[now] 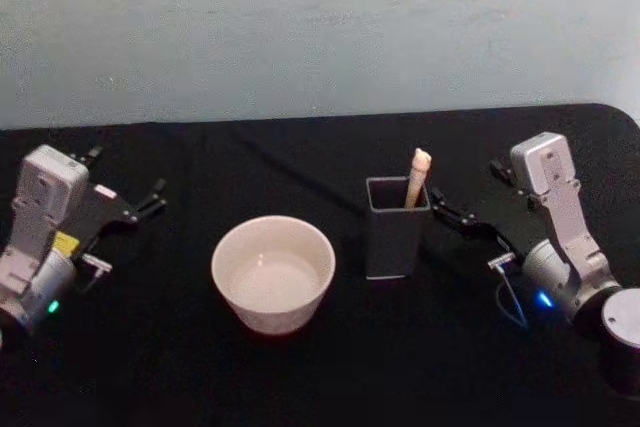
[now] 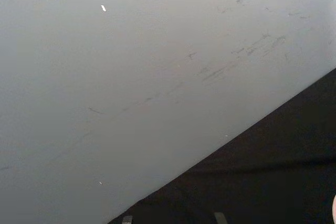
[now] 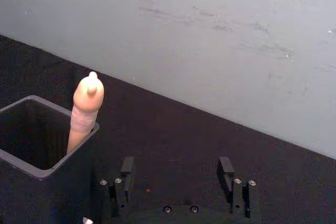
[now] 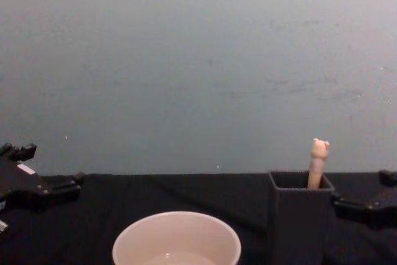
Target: Pick up the stirring spoon with one hand, stir inside the cup, then place it back in its original position.
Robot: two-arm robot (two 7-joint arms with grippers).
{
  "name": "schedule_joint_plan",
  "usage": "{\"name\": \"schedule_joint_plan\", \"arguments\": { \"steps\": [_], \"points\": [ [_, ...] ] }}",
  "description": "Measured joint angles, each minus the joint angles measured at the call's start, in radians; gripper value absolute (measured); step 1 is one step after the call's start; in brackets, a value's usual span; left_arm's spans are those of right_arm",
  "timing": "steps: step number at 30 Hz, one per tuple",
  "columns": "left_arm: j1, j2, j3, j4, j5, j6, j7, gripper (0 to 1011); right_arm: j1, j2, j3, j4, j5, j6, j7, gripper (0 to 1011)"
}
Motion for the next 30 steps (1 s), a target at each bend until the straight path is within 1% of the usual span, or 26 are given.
{"name": "schedule_joint_plan", "arguments": {
  "steps": [30],
  "points": [
    [0.000,0.000,0.000,0.000,0.000,0.000,0.000,1001,0.001,0.002,0.003,-0.006,0.007,-0.007,-0.001,1000]
  ]
}}
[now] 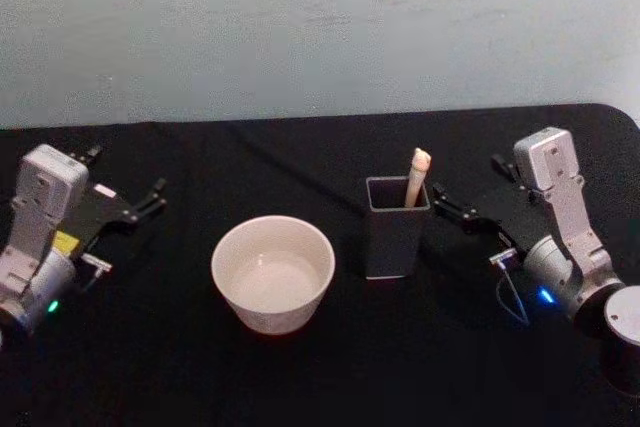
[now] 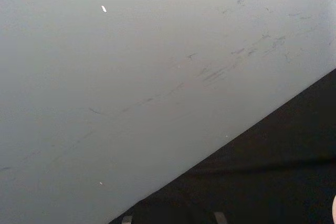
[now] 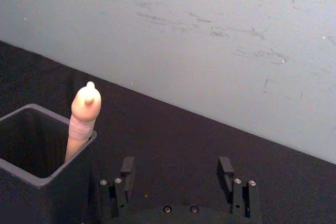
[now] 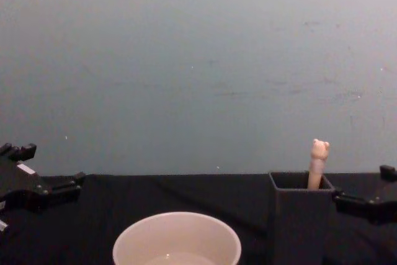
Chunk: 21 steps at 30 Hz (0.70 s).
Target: Pick up the stirring spoon with one hand, stir inside the cup, then place it back in its original position.
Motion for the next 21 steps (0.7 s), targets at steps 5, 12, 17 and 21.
{"name": "schedule_joint_plan", "arguments": {
  "steps": [5,12,17,21],
  "points": [
    [0.000,0.000,0.000,0.000,0.000,0.000,0.000,1001,0.000,0.000,0.000,0.000,0.001,0.000,0.000,1000],
    [0.000,0.000,0.000,0.000,0.000,0.000,0.000,1001,0.000,0.000,0.000,0.000,0.001,0.000,0.000,1000],
    [0.000,0.000,0.000,0.000,0.000,0.000,0.000,1001,0.000,0.000,0.000,0.000,0.001,0.000,0.000,1002],
    [0.000,0.000,0.000,0.000,0.000,0.000,0.000,1001,0.000,0.000,0.000,0.000,0.001,0.000,0.000,1002]
  ]
}}
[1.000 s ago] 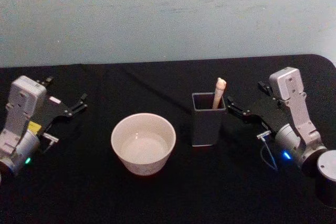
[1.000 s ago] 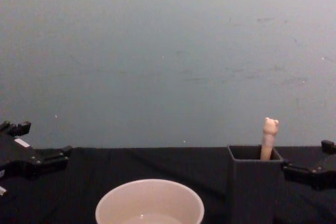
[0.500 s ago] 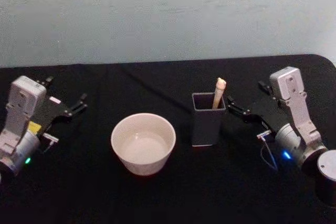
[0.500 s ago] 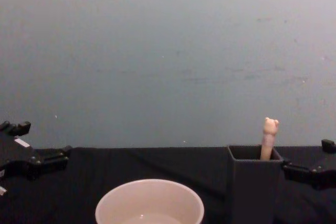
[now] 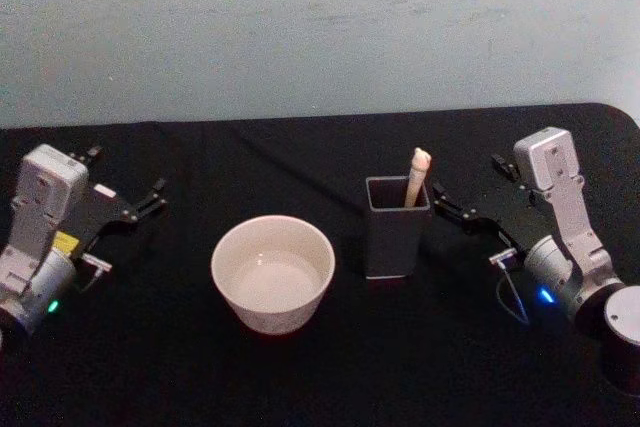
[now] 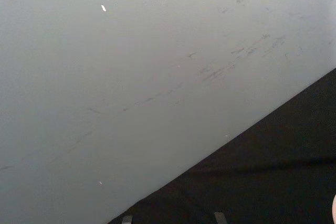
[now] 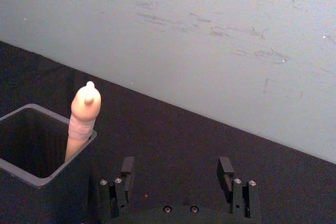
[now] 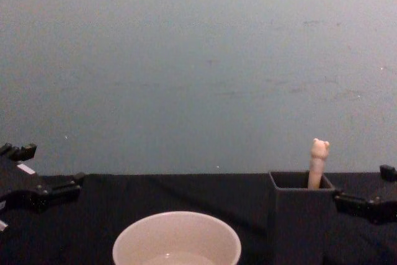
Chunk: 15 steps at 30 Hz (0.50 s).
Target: Pick up the stirring spoon with one hand, stir inside the cup, then place it back in its original position.
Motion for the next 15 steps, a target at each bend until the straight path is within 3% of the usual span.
{"name": "schedule_joint_plan", "arguments": {
  "steps": [15],
  "points": [
    [0.000,0.000,0.000,0.000,0.000,0.000,0.000,1001,0.000,0.000,0.000,0.000,0.000,0.000,0.000,1002]
  ]
}}
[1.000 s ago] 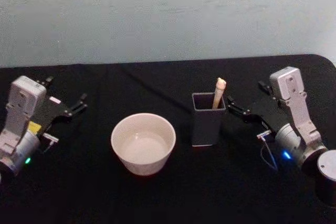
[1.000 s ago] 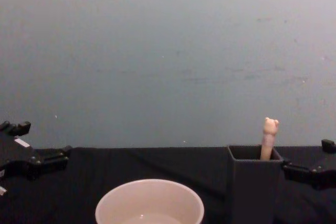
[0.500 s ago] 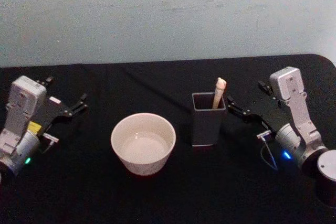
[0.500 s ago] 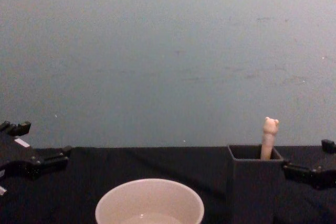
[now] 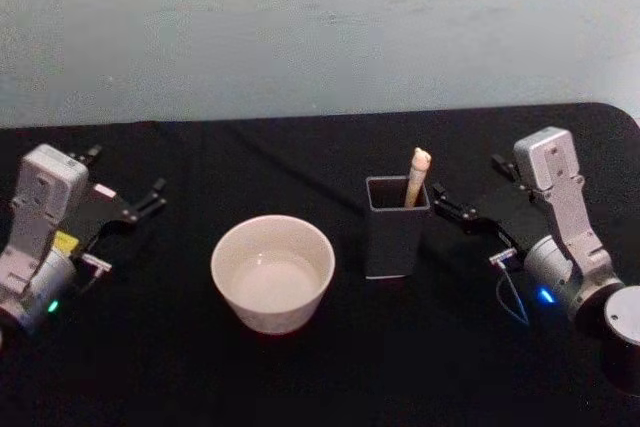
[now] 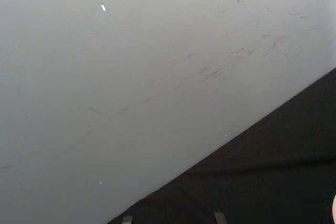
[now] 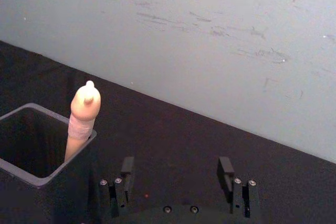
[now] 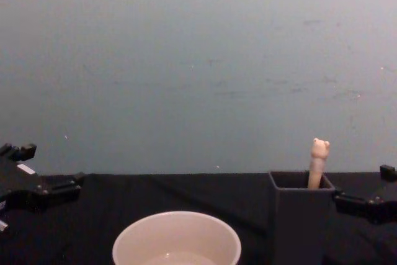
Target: Pick up the stirring spoon with one hand, stir inside the cup, then place it back in its original position.
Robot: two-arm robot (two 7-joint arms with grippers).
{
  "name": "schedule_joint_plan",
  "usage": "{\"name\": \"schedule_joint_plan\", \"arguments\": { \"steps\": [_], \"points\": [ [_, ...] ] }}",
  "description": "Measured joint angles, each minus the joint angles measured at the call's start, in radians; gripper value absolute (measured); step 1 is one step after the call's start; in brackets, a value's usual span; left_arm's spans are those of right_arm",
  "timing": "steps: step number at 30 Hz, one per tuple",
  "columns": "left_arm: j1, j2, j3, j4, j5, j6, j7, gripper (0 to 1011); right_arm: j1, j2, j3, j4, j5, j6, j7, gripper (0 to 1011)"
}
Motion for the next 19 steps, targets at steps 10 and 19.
{"name": "schedule_joint_plan", "arguments": {
  "steps": [10,19],
  "points": [
    [0.000,0.000,0.000,0.000,0.000,0.000,0.000,1001,0.000,0.000,0.000,0.000,0.000,0.000,0.000,1002],
    [0.000,0.000,0.000,0.000,0.000,0.000,0.000,1001,0.000,0.000,0.000,0.000,0.000,0.000,0.000,1000]
  ]
}}
